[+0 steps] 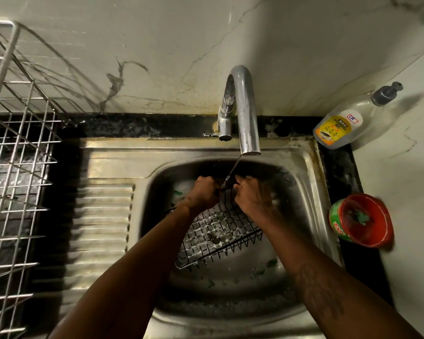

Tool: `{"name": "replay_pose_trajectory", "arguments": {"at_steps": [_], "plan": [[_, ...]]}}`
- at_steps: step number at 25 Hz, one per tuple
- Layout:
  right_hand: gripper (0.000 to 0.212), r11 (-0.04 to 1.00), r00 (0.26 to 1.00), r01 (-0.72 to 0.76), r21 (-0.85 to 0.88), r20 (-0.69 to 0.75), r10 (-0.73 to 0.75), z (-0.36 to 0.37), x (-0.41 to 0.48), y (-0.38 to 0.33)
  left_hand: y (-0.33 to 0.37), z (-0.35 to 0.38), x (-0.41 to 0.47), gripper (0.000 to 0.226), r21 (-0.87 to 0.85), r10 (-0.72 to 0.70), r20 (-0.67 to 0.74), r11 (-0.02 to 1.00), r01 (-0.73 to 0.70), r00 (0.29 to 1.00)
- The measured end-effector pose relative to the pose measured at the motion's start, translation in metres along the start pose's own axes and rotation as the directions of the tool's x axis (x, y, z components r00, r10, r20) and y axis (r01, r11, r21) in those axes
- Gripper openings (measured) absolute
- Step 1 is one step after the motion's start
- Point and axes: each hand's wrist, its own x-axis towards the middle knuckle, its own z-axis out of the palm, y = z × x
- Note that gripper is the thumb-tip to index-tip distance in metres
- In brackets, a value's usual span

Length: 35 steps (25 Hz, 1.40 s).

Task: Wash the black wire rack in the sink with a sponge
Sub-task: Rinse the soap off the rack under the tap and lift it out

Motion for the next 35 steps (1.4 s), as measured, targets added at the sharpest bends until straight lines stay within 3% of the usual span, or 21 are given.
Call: {"name": "replay_pose_trajectory", "arguments": {"at_steps": [3,7,12,20,23,26,35], "plan": [[0.031,0.982,0.974,0.188,0.02,0.128,-0.189,-0.002,0.005,-0.006,0.003,0.0,-0.001,0.02,0.016,0.054,-0.018,0.998,-0.054,0.998],[0.04,0.983,0.948,0.185,-0.008,0.263,-0.177,-0.004,0.01,0.004,-0.019,-0.006,-0.009,0.013,-0.034,0.066,-0.019,0.997,-0.067,0.998],[0.026,0.995,0.965,0.099,-0.002,0.243,-0.096,-0.006,0.017,0.014,-0.046,-0.015,-0.015,0.012,0.042,0.083,0.006,0.996,-0.083,0.997],[0.043,0.989,0.964,0.129,0.069,0.227,-0.142,-0.005,0.017,0.008,-0.006,0.009,0.008,0.012,-0.014,0.018,-0.039,1.0,-0.019,0.999],[0.04,0.989,0.958,0.135,0.051,0.248,-0.144,-0.011,0.017,0.022,-0.003,0.009,0.01,0.01,-0.052,-0.002,-0.018,0.999,0.001,1.0],[0.043,0.995,0.966,0.071,0.064,0.243,-0.085,-0.013,0.015,0.034,-0.024,-0.004,0.009,0.009,0.015,0.029,0.037,0.999,-0.03,0.999],[0.043,0.992,0.966,0.098,0.076,0.231,-0.113,-0.011,0.012,0.006,-0.007,-0.009,0.009,0.015,0.036,0.011,-0.028,0.999,-0.01,1.0]]}}
